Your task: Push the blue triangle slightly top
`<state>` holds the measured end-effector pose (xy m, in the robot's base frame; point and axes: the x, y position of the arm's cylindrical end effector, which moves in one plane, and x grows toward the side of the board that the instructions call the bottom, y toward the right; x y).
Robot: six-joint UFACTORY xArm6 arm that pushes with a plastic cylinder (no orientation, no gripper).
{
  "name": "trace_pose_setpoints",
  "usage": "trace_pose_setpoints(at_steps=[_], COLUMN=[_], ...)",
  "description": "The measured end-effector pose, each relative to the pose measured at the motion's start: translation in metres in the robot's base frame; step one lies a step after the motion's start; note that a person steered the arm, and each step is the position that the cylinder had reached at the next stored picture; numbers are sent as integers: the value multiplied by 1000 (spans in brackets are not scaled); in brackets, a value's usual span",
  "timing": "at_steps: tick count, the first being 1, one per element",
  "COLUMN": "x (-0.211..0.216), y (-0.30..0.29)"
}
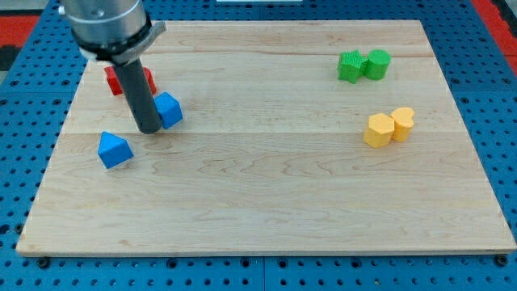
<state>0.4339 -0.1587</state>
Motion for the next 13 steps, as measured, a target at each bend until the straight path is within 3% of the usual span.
trace_pose_setpoints(at_steps=[1, 2, 3, 5, 6, 7, 8, 9, 10, 12, 13], x=[2, 50, 59, 122, 122, 122, 122, 131, 131, 131, 130], y=[0, 62, 104, 41, 36, -44, -45, 37, 41, 23, -27])
